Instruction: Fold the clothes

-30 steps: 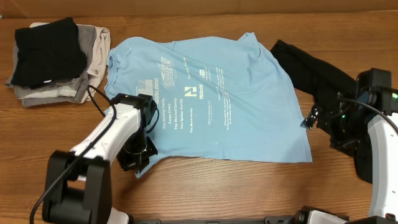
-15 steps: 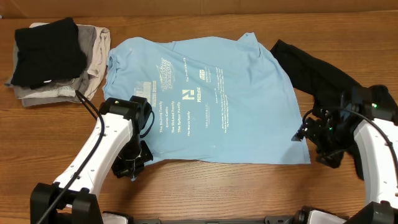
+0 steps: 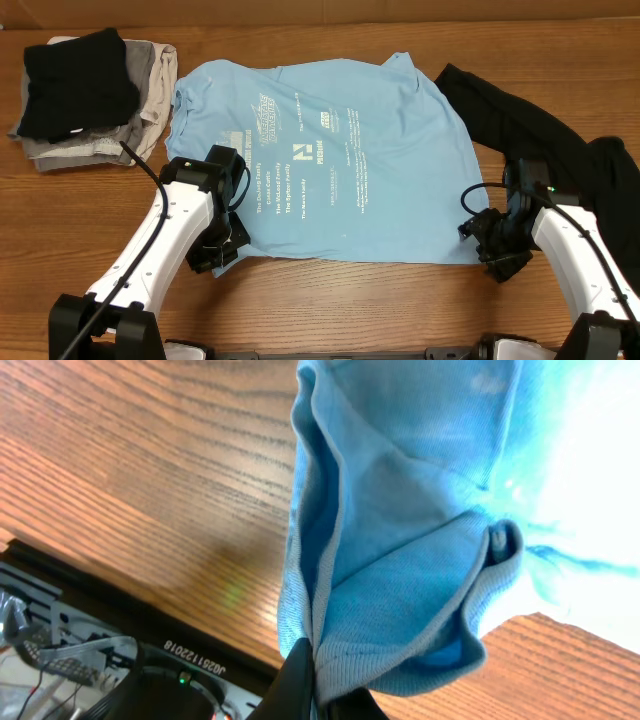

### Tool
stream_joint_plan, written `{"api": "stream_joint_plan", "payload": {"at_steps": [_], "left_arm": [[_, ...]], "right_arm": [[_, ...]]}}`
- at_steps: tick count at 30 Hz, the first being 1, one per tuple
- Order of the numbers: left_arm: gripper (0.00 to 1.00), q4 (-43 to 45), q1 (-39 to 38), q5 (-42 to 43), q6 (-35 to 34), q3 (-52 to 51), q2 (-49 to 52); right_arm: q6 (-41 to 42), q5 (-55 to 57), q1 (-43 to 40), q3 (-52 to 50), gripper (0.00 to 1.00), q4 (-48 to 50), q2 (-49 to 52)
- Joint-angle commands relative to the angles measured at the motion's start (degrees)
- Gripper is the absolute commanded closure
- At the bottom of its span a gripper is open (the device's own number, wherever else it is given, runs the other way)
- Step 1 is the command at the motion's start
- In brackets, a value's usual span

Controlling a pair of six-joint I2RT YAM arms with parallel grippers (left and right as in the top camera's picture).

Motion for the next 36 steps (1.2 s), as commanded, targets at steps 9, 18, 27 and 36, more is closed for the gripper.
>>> {"api": "stream_joint_plan", "payload": {"at_steps": [9,18,27,36], "left_arm": [[0.96,0.17,-0.04,-2.8,-1.44,0.33,-0.9],[0.96,0.35,-0.07,-3.19,-1.44,0.28,-0.9],[0.96,1.86,-0.04,-3.26,-1.68,-1.66,-0.9],[0.96,-0.33,0.79,-5.51,-1.68,-1.62,-1.16]], "right_arm": [[6.34,8.46,0.04,-7.08,0.47,11.61,0.17],[6.05,11.74,0.04,-10.49,0.49,16.46,0.68],[5.81,11.72,0.04,-12.81,0.73,19.43,3.02],[2.62,10.86,-1.36,-9.6,0.96,15.04,2.73]]}}
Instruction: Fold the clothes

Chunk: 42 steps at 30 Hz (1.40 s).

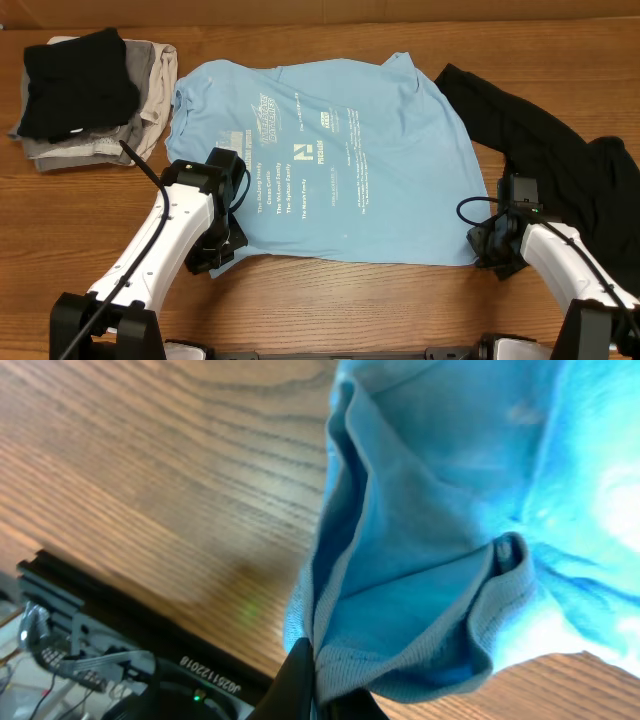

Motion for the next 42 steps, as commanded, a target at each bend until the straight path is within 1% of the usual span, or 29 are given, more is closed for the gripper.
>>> {"api": "stream_joint_plan", "payload": {"at_steps": [1,6,10,15,20,21,26,32,36,42], "left_arm": [[0.96,-1.38,1.18,-1.95,-0.83,0.0,-1.44],[0.96,-4.96,3.61,-3.78,-0.81,2.51,-4.5],[0.96,-5.88,4.85,-4.61,-0.72,3.52,-8.66],[0.96,-5.66,4.83,-4.83,0.17,3.52,-10.86],[0.96,-2.34,4.72,-4.85,3.23,3.52,-10.19],[0.96,0.42,4.72,-5.16,4.48,3.52,-9.62],[0.96,5.84,4.74,-9.73,4.63,3.52,-7.45],[0.96,11.39,5.14,-15.17,4.63,3.52,-4.09],[0.96,17.51,6.25,-15.47,4.68,3.52,-1.07],[0.96,27.36,6.47,-15.5,7.56,3.52,3.43]], "right_arm": [[-1.14,0.52,-1.84,1.77,0.96,-3.93,1.09],[-6.54,-0.17,-5.9,7.98,0.96,-11.56,-1.03],[-10.88,-0.17,-8.41,12.37,0.96,-17.33,-2.01],[-17.7,-3.1,-8.96,16.65,0.96,-18.93,-2.03],[-24.22,-8.9,-8.96,20.15,0.96,-17.4,-2.03],[-26.08,-10.19,-8.92,21.38,0.96,-16.81,-2.03],[-29.62,-11.15,-8.11,22.56,0.96,-13.53,-2.01],[-30.32,-11.13,-3.34,22.56,0.96,-6.84,-0.63],[-30.01,-10.99,-0.11,22.56,0.96,-2.1,1.55],[-28.98,-10.49,0.42,22.56,0.96,3.74,6.38]]}}
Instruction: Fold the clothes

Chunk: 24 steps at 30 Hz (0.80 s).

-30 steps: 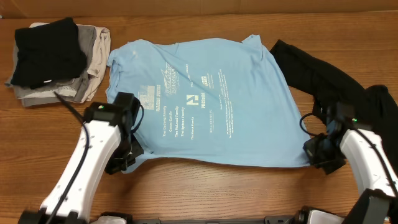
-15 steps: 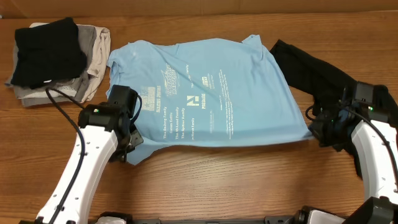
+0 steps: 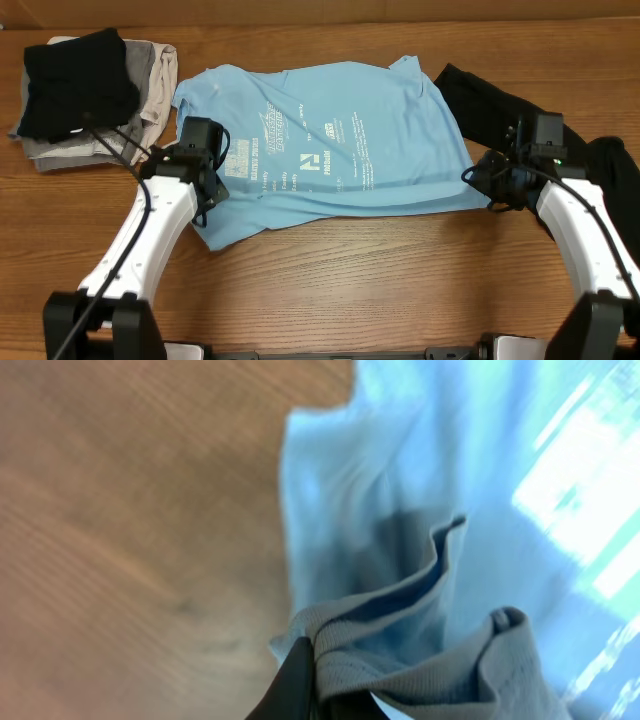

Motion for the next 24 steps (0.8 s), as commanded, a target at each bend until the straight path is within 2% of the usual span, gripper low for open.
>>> {"api": "stream_joint_plan", "payload": {"at_steps": [1,11,24], "left_arm": [[0.96,4.35,0.5,-2.14,3.06,1.05,2.82],[0.96,13.09,0.87,-7.72,3.85,1.09,7.04],[0.96,13.18,4.83,-7.65,6.21,7.1,7.19]], "right_arm": [[0.24,0.5,-0.04,1.64,0.96,3.02,3.19],[-0.37,-2.1,0.02,1.64,0.96,14.43,7.69],[-1.55,-3.87,0.04,1.64,0.96,21.7,8.17]]}}
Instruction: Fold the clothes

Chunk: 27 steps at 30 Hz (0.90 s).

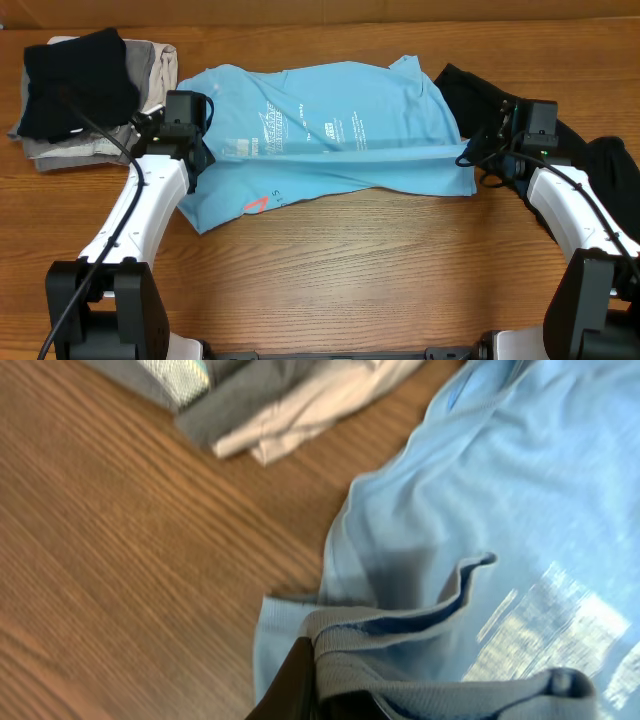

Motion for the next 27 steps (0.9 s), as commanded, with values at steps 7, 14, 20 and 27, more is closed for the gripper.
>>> {"api": "stream_joint_plan", "payload": {"at_steps": [7,14,20,27], "left_arm": [[0.96,0.15,0.35,-2.21,1.77,1.31,1.95],[0.96,2.14,0.33,-2.14,1.9,1.31,6.03],[0.0,4.59,0.35,-2.1,4.37,1.53,7.65],[0.0,-14.8,0.35,3.52,8.11,16.63,7.5]], "right_arm": [[-0.76,-0.96,1.99,1.6,0.96,4.98,2.6],[-0.76,-0.37,5.44,1.6,0.96,9.01,6.95],[-1.2,0.5,4.87,2.75,0.19,9.66,6.93],[-1.16,0.5,1.84,14.27,0.0,-9.86,1.27]]}}
